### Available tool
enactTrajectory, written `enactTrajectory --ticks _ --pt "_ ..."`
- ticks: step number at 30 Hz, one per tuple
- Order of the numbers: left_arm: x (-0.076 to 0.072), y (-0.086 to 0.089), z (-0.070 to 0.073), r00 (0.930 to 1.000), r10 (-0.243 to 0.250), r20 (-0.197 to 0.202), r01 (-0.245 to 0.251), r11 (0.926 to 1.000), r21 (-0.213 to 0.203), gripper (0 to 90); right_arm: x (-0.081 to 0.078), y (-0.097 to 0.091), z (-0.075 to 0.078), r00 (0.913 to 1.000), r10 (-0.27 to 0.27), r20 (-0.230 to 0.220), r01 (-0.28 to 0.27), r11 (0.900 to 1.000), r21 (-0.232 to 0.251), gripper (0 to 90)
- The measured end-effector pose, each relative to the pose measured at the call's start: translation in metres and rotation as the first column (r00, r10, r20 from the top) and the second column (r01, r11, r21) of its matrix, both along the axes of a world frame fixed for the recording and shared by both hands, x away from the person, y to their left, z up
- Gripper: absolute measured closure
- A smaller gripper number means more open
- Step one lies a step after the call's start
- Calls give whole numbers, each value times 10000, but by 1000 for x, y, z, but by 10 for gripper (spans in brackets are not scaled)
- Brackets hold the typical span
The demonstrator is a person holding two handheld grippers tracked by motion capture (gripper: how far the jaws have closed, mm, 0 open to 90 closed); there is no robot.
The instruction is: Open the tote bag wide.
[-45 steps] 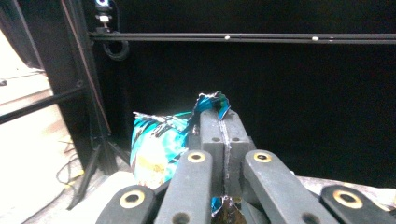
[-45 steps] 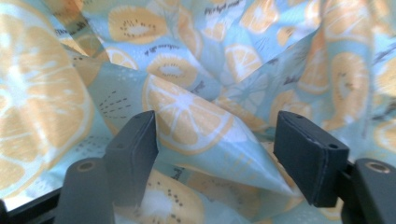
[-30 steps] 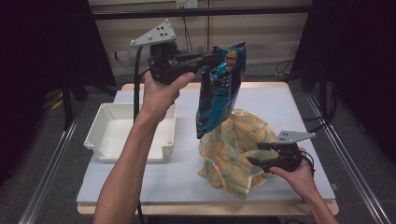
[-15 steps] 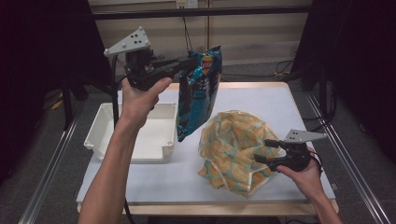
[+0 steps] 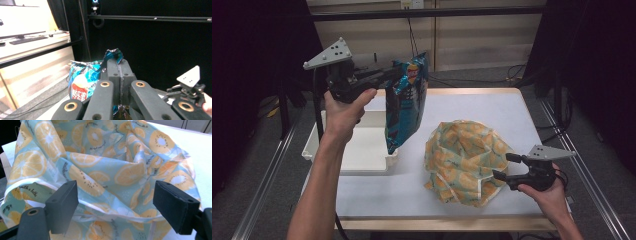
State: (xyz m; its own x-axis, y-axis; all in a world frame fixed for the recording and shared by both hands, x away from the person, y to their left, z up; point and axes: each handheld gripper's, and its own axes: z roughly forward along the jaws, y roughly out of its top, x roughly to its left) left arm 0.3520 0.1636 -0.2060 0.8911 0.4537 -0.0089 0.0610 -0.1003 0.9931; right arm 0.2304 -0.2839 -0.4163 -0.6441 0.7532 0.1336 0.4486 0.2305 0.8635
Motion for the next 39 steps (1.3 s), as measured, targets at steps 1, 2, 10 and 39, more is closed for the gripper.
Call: enactTrajectory --ticks 1,2,10,39 --pt "0 2 -1 10000 20 -33 -20 10000 -83 900 -2 -1 0 10000 -41 65 41 10000 -10 200" --pt "0 4 -2 10000 12 -26 -12 10000 -84 900 -3 -2 0 10000 -74 44 74 10000 36 199" --pt "2 18 -7 9992 318 -260 -321 9994 -114 900 -13 -4 0 9996 -256 99 255 9996 97 198" --pt "14 75 -32 9859 1327 -1017 -1335 9911 -7 900 -25 -13 1 9983 -455 360 444 9986 296 197"
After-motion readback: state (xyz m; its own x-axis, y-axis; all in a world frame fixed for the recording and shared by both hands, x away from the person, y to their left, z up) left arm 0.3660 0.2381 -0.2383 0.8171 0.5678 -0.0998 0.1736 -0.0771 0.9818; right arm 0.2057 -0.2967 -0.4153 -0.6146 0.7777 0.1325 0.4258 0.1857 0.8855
